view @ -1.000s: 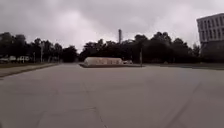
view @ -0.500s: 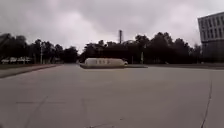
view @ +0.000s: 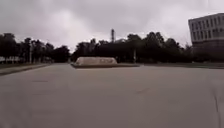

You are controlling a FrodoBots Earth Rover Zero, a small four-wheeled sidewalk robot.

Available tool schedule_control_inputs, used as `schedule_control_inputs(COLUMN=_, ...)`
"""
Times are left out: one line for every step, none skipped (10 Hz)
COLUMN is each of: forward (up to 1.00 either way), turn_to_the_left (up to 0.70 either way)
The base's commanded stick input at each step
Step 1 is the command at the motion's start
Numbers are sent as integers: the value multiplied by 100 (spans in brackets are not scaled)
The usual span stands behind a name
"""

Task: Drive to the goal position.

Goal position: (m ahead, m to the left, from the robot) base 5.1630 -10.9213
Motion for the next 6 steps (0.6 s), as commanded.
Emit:
schedule_control_inputs(forward=70, turn_to_the_left=-35)
schedule_control_inputs(forward=70, turn_to_the_left=-29)
schedule_control_inputs(forward=70, turn_to_the_left=-12)
schedule_control_inputs(forward=70, turn_to_the_left=0)
schedule_control_inputs(forward=70, turn_to_the_left=0)
schedule_control_inputs(forward=70, turn_to_the_left=0)
